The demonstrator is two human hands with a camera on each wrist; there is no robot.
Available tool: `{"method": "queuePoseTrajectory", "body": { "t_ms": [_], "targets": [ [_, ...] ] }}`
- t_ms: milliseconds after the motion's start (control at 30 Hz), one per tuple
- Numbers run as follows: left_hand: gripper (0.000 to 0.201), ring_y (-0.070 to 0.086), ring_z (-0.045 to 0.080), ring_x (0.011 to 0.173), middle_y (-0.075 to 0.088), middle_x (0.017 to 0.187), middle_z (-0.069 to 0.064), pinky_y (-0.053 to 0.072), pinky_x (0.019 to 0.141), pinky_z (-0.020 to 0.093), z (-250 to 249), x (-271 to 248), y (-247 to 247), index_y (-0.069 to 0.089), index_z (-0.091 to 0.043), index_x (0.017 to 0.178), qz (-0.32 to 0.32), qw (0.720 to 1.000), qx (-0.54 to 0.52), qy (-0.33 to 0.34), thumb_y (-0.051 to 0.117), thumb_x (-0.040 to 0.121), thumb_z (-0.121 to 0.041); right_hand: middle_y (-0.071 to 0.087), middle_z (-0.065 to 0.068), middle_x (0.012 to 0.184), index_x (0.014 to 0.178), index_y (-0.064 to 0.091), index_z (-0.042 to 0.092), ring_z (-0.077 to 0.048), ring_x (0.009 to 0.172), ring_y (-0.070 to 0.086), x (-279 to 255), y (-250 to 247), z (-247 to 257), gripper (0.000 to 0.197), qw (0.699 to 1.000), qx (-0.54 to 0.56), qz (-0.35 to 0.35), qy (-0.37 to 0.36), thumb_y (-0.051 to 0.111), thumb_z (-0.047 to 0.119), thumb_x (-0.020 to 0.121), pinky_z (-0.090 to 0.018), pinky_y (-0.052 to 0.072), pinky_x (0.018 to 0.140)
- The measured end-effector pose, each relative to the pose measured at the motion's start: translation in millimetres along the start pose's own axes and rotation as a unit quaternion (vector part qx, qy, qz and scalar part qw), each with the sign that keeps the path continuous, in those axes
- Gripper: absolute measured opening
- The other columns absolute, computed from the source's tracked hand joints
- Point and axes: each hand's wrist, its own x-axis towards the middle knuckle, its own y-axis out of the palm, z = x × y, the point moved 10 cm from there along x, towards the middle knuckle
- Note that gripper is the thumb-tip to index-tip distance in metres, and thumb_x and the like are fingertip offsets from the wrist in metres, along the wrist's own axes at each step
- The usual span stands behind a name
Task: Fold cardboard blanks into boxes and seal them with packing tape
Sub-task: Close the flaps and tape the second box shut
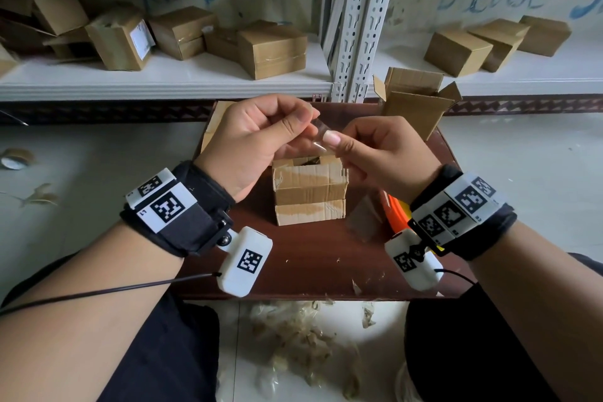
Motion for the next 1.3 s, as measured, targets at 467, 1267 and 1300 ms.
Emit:
{"method": "queuePoseTrajectory", "body": {
  "t_ms": [467, 1267, 1300],
  "targets": [
    [0.017, 0.077, 0.021, 0.094, 0.079, 0.1, 0.005, 0.062, 0.089, 0.049, 8.2, 1.1, -27.9, 0.076, -0.019, 0.111, -0.081, 0.985, 0.148, 0.044, 0.068, 0.099, -0.009, 0.068, -0.005, 0.062, 0.078, 0.067, 0.017, -0.026, 0.051, 0.058, 9.4, -15.7, -11.2, 0.035, 0.99, -0.124, -0.064, -0.024, 0.075, 0.048, 0.092, -0.03, 0.047, 0.049],
    [0.021, 0.078, 0.012, 0.085, 0.08, 0.094, -0.004, 0.064, 0.085, 0.038, -9.5, -6.6, -26.1, 0.08, -0.013, 0.113, -0.139, 0.955, 0.237, 0.114, 0.077, 0.093, -0.016, 0.07, -0.013, 0.066, 0.083, 0.083, 0.033, -0.035, 0.059, 0.058, 12.6, -20.3, 0.0, 0.03, 0.988, -0.126, -0.064, -0.065, 0.077, 0.062, 0.084, -0.037, 0.047, 0.052],
    [0.019, 0.078, 0.012, 0.084, 0.08, 0.094, -0.002, 0.064, 0.083, 0.041, -8.9, -6.3, -26.6, 0.08, -0.013, 0.111, -0.141, 0.955, 0.234, 0.115, 0.077, 0.093, -0.016, 0.071, -0.012, 0.068, 0.085, 0.083, 0.035, -0.035, 0.06, 0.059, 12.4, -19.2, 0.7, 0.026, 0.987, -0.131, -0.062, -0.071, 0.077, 0.061, 0.084, -0.038, 0.05, 0.053]
  ]
}}
